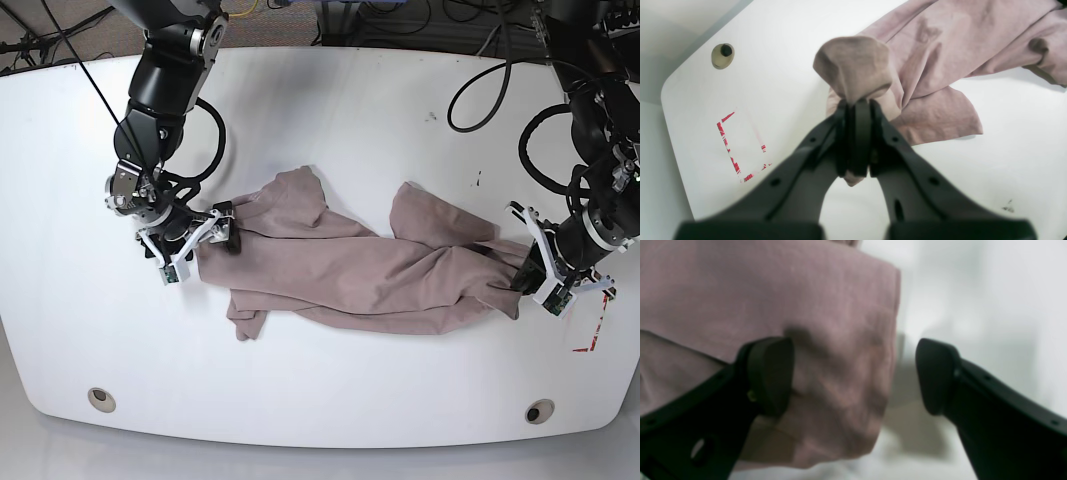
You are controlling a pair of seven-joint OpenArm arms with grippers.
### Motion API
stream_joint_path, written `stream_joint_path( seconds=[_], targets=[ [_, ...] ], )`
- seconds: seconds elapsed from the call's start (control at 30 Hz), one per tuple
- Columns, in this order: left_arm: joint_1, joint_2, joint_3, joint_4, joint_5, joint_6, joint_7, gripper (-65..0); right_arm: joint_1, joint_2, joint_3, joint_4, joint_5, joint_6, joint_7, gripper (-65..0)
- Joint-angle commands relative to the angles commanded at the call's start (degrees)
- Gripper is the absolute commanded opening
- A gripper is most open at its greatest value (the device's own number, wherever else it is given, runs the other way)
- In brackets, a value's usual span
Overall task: Fold the T-shirt properly
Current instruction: 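Pull both grippers apart to stretch the shirt taut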
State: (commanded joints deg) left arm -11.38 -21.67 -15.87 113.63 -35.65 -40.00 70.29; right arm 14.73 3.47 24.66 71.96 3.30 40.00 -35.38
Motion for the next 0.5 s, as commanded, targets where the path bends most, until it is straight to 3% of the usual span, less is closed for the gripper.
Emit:
stream_joint_path(
  seconds=[0.1,0.17,0.33,0.37,0.43,0.5],
  targets=[
    [0.0,0.0,0.0,0.0,0.0,0.0,0.0,-65.0,0.0,-0.1,0.0,0.0,0.1,0.0,0.0,-15.9],
    [0.0,0.0,0.0,0.0,0.0,0.0,0.0,-65.0,0.0,-0.1,0.0,0.0,0.1,0.0,0.0,-22.2],
    [0.0,0.0,0.0,-0.1,0.0,0.0,0.0,-65.0,0.0,-0.2,0.0,0.2,0.1,0.0,0.0,-47.4],
    [0.0,0.0,0.0,-0.1,0.0,0.0,0.0,-65.0,0.0,-0.2,0.0,0.6,0.1,0.0,-0.1,-55.5],
    [0.0,0.0,0.0,-0.1,0.0,0.0,0.0,-65.0,-0.1,-0.3,0.0,1.5,0.1,0.0,-0.3,-63.7],
    [0.0,0.0,0.0,-0.1,0.0,0.0,0.0,-65.0,-0.4,-0.5,0.0,2.9,0.1,0.0,-0.7,-65.0]
  ],
)
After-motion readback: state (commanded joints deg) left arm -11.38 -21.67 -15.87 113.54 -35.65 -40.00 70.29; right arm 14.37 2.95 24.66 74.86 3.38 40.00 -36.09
